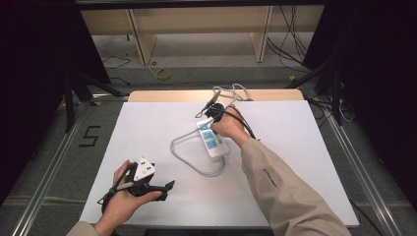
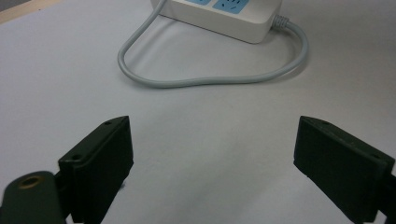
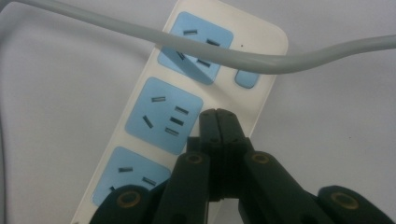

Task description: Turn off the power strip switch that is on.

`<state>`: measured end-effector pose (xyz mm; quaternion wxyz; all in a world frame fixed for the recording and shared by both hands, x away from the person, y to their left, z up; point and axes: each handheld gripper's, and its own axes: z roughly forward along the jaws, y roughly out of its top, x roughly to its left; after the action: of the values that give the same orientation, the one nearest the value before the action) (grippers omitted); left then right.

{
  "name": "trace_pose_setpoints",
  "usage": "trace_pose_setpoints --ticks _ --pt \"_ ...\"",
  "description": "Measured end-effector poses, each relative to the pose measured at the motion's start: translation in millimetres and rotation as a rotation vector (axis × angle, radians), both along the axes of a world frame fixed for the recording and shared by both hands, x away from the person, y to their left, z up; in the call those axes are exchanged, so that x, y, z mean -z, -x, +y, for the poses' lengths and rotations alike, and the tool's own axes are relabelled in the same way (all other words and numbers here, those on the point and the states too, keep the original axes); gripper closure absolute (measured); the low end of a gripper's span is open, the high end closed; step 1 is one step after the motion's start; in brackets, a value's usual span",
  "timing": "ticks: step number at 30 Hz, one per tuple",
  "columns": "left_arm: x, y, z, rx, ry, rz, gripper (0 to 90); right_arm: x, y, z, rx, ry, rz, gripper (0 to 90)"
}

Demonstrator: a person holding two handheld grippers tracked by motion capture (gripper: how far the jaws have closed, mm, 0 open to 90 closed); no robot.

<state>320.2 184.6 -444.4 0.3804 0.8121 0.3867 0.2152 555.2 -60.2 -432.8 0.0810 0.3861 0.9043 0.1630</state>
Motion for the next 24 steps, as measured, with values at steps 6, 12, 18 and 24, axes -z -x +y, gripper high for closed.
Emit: trace_pose_setpoints --ticks 6,12,18,24 --pt "-0.1 0.2 -0.2 0.002 0.0 0.001 11.4 -0.1 -1.3 0.5 -0.002 0.01 0.014 90.0" --pt "0.2 0.1 -0.6 0.001 0.0 0.002 11.5 1.0 -1.4 1.2 -0.012 0.02 0.002 90.0" --pt "0.1 0.0 -0.8 0.003 -0.005 0.005 11.5 0.3 -2.9 0.9 0.0 0.014 0.024 90.0" --pt "0.0 0.1 -0.9 0.003 -0.005 0.004 11.5 -0.2 -4.5 1.7 -0.007 0.027 0.028 90.0"
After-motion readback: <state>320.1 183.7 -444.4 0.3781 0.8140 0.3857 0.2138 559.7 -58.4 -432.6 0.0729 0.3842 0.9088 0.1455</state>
